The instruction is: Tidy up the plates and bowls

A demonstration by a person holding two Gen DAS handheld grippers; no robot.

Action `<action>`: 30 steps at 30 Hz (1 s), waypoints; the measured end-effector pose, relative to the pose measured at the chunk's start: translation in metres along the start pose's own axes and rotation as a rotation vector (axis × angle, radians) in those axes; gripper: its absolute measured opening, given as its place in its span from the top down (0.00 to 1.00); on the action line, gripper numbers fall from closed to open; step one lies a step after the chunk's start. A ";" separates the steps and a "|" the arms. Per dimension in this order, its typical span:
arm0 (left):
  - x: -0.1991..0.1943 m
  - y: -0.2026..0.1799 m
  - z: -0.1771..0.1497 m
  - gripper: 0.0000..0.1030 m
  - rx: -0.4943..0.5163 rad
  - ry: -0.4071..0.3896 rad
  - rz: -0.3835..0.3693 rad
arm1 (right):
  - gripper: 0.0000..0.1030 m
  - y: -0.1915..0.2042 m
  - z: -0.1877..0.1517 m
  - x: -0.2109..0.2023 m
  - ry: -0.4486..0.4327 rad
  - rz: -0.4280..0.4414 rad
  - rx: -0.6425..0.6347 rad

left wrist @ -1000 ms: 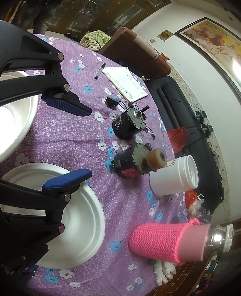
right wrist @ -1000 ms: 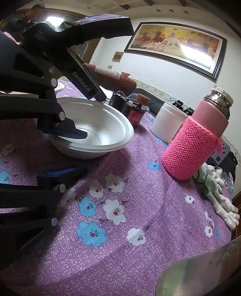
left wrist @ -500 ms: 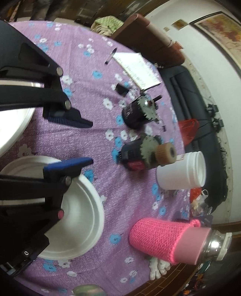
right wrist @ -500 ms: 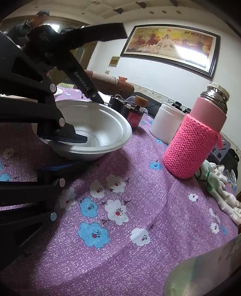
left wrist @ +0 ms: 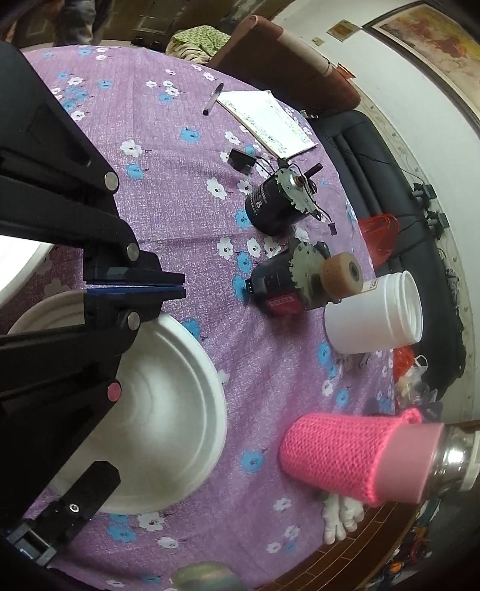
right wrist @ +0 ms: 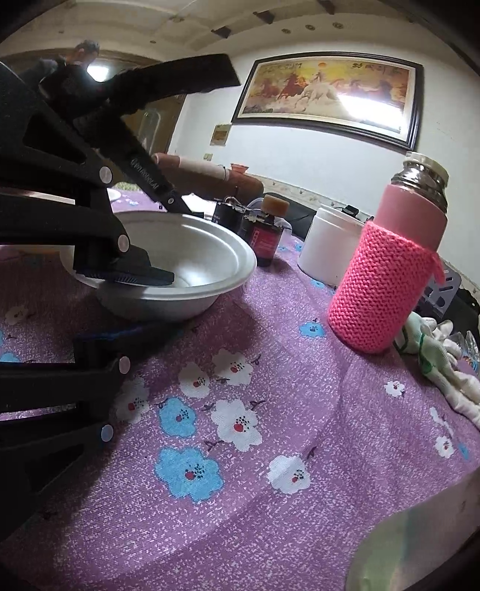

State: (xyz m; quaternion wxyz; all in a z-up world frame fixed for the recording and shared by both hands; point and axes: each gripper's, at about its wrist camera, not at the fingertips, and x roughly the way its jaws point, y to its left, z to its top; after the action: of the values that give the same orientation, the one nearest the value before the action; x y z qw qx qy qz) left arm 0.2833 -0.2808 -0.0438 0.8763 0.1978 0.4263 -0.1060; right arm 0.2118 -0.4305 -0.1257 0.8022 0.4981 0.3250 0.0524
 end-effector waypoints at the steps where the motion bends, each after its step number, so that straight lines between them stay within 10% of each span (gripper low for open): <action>1: 0.000 0.001 0.000 1.00 -0.004 0.003 -0.012 | 0.80 0.000 0.000 0.000 0.000 0.003 0.002; 11: 0.008 0.022 0.004 1.00 -0.076 0.120 -0.191 | 0.80 -0.010 0.006 -0.005 0.021 0.040 0.089; 26: 0.003 0.039 0.007 0.99 -0.104 0.132 -0.230 | 0.90 -0.013 0.009 0.003 0.038 0.040 0.124; 30: -0.015 0.043 0.010 0.61 -0.092 0.079 -0.212 | 0.93 -0.012 0.009 0.007 0.040 0.034 0.118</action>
State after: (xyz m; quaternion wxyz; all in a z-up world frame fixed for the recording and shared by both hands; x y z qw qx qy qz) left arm 0.2965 -0.2465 -0.0152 0.8508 0.1153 0.4834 -0.1709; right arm 0.2196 -0.4408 -0.1363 0.7638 0.5489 0.3349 0.0568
